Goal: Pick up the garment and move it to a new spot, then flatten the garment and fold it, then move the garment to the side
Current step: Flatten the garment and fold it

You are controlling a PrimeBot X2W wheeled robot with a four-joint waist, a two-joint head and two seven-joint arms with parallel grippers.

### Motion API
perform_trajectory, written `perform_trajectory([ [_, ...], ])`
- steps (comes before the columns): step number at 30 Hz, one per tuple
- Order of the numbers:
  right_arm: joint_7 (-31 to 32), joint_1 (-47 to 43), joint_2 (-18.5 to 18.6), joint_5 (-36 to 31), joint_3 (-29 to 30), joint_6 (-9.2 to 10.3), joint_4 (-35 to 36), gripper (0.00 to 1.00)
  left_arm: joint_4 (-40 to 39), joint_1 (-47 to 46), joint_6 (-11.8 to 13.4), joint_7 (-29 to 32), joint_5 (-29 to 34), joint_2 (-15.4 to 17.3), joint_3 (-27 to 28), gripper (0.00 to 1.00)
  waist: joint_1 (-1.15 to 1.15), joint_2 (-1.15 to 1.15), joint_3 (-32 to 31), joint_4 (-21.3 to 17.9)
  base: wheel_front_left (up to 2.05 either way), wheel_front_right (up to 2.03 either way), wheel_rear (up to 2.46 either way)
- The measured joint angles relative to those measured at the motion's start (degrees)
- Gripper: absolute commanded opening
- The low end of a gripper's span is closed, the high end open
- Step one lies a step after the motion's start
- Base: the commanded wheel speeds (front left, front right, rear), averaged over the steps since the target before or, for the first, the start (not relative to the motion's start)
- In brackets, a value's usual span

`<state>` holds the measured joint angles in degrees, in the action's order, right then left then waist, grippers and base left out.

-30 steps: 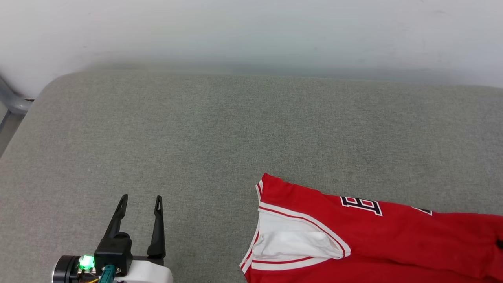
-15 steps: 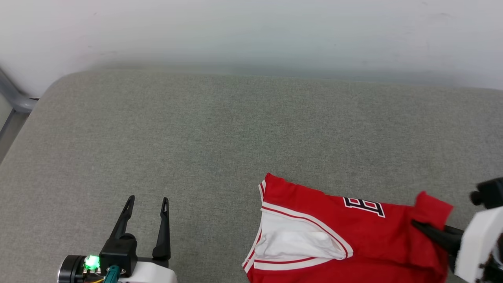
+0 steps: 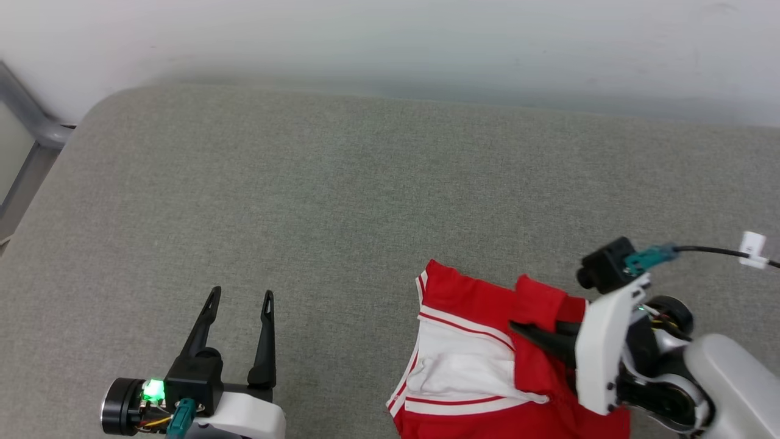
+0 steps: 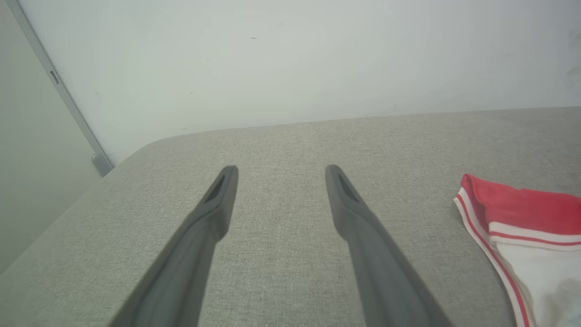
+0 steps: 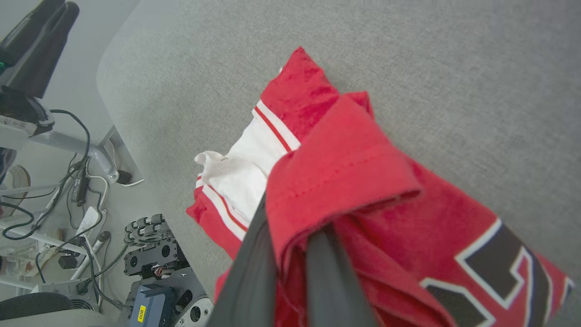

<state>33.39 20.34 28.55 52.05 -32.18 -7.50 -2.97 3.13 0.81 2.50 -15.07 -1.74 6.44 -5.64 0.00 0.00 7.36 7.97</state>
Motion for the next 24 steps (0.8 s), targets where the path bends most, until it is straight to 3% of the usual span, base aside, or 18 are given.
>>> perform_trajectory([
  [9, -2.63, 8.68, -5.53, -4.54, -9.64, -0.01, -9.6, 0.0, 0.18, -0.97, -0.25, 0.0, 0.08, -0.94, -0.15, 1.0, 0.0, 0.0, 1.24, 1.67, 0.0, 0.0, 0.0],
  [21, -6.9, 13.12, -8.45, -8.81, -18.63, -0.01, -22.72, 0.0, 0.48, -1.07, -0.34, 0.0, 0.15, -1.49, 0.12, 1.0, 0.0, 0.0, 1.78, 3.13, 0.0, 0.0, 0.0],
  [22, -7.42, 13.29, -8.64, -8.71, -19.01, -0.01, -23.37, 0.27, 0.53, -1.07, -0.34, 0.0, 0.15, -1.52, 0.16, 1.0, 0.0, 0.0, 1.69, 3.1, 0.0, 0.0, 0.0],
  [23, -8.02, 13.4, -8.78, -8.6, -19.33, -0.01, -23.92, 0.7, 0.57, -1.07, -0.33, 0.0, 0.15, -1.52, 0.27, 1.0, 0.0, 0.0, 1.59, 3.0, 0.0, 0.0, 0.0],
  [24, -8.54, 13.45, -8.84, -8.4, -19.8, -0.01, -24.26, 1.0, 0.64, -1.07, -0.33, 0.0, 0.15, -1.53, 0.36, 1.0, 0.0, 0.0, 1.45, 2.87, 0.0, 0.0, 0.0],
])
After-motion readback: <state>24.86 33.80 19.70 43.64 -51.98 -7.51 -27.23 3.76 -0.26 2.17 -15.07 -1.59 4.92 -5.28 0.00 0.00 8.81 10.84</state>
